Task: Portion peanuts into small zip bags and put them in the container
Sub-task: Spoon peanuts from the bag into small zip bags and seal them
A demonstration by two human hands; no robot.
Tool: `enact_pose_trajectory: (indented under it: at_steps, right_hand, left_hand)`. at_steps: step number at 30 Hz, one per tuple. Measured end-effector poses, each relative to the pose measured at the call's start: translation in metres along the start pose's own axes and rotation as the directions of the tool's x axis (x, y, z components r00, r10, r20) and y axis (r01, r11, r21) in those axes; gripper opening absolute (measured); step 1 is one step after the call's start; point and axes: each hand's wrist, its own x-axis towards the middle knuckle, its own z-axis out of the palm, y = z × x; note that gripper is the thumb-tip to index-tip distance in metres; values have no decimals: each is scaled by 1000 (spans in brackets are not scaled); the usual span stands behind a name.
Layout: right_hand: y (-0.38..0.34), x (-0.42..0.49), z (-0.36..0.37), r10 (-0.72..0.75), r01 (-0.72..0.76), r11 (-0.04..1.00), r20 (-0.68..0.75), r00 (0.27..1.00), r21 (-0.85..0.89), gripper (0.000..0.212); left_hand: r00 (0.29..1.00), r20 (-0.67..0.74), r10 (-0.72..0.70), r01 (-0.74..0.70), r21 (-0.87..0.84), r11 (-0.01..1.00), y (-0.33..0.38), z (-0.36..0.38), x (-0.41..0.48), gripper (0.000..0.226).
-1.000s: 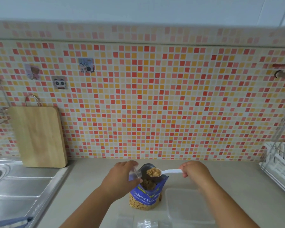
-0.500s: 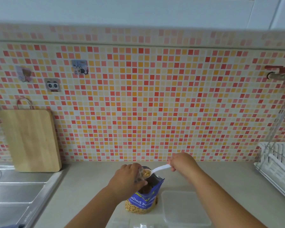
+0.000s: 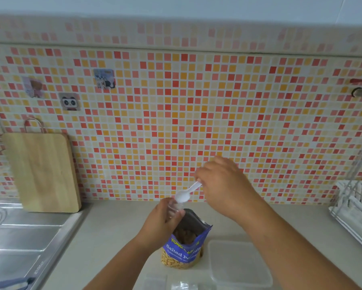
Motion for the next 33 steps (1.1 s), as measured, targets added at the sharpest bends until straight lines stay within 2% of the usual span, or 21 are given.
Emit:
enact_pose_trajectory:
  at_steps: [2, 3, 5, 7, 9, 14, 16, 20, 27, 30, 31, 33]
  right_hand:
    - [7, -4, -1, 99, -101, 994, -81, 992, -29, 22]
    - [7, -7, 1, 125, -127, 992, -64, 990, -18, 24]
    - [1, -12, 13, 132, -133, 991, 93, 987, 10, 28]
    - [-12, -16, 31, 105, -104, 994, 299, 949, -21, 26]
    - [-25, -18, 52, 110, -93, 994, 440, 891, -60, 23]
    - [-49, -18, 98, 169, -113, 984, 544, 822, -136, 29]
    - [-55, -20, 109, 231, -230, 970, 576, 784, -75, 32]
    - [-60, -25, 120, 391, -498, 866, 558, 732, 47, 40]
    - [-47, -30, 117, 523, -653, 753, 524, 673, 86, 27]
    - [-29, -33, 119, 566, -768, 616, 580, 586, 174, 26]
    - [-21, -34, 120, 552, -780, 600, 615, 563, 175, 25]
    - [-9, -33, 113, 472, -725, 684, 709, 524, 82, 26]
  left_hand:
    - [999, -7, -47, 46, -101, 994, -2, -8, -3, 29]
    - [997, -10, -79, 76, -172, 982, -2, -11, -4, 27]
    - [989, -14, -144, 132, -325, 936, 1, -18, -7, 28]
    - [984, -19, -175, 155, -381, 912, 3, -22, -8, 28]
    - [985, -8, -174, 160, -351, 923, 2, -22, -9, 24]
    - [973, 73, -219, 230, -213, 950, 0, -16, -15, 28]
    - [966, 99, -239, 255, -215, 943, 1, -13, -16, 31]
    - [962, 121, -245, 266, -218, 939, -2, -8, -13, 34]
    - [957, 144, -252, 277, -195, 941, -2, -6, -12, 34]
    - [949, 168, -267, 298, -202, 933, 0, -11, -12, 33]
    - [948, 163, -272, 302, -207, 931, 0, -13, -12, 34]
    - [955, 127, -268, 290, -205, 935, 0, -18, -11, 38]
